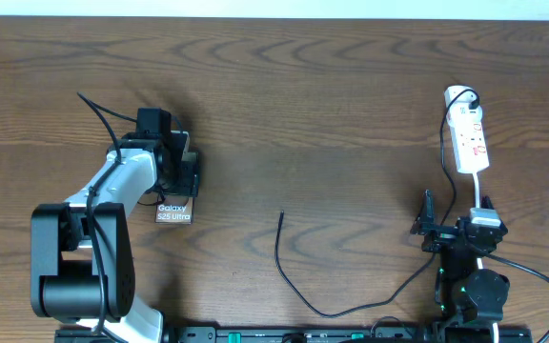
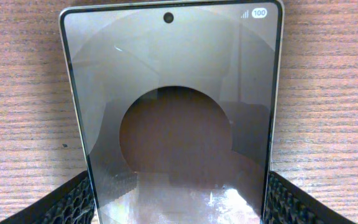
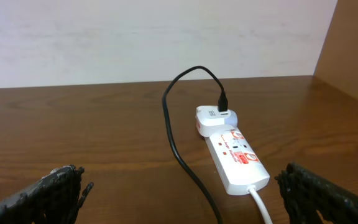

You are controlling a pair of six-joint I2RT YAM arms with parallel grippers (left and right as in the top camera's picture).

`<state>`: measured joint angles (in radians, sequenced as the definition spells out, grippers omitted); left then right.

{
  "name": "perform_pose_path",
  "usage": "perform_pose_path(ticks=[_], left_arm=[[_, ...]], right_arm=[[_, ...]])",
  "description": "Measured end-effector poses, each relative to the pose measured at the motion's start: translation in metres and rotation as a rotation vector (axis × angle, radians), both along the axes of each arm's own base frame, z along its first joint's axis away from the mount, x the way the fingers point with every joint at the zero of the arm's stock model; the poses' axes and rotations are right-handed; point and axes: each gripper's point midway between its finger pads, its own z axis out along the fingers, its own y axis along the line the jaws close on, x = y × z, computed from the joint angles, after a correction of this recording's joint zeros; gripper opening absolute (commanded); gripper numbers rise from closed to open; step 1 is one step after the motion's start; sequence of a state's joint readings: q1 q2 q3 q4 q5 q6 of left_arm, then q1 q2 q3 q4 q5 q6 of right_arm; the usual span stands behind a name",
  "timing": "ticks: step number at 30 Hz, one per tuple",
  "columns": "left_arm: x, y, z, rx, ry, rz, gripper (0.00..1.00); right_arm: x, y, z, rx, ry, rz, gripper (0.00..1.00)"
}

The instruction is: Plug charger to phone and switch on socket

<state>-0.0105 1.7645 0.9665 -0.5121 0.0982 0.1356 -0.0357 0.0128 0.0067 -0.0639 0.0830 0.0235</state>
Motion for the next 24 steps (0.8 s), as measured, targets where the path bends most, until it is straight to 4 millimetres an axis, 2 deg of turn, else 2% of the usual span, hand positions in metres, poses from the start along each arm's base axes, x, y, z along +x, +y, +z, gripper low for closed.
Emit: perform_pose_path(ticks=[14, 19, 24], left_arm=[[-0.0001, -0.0001, -0.0001, 0.0, 0.0, 0.0, 0.83], [-0.0001, -0.0002, 0.0, -0.001, 0.0, -0.001, 0.62], [0.0002, -0.0007, 0.0009, -0.005, -0.003, 0.001, 0.53]], right_arm=[[0.0, 0.0001, 0.0, 0.0, 0.0, 0.0, 0.99], [0.0, 0.0001, 0.0, 0.0, 0.0, 0.0, 0.99], [0.0, 0.0, 0.0, 0.0, 0.0, 0.0, 0.99]])
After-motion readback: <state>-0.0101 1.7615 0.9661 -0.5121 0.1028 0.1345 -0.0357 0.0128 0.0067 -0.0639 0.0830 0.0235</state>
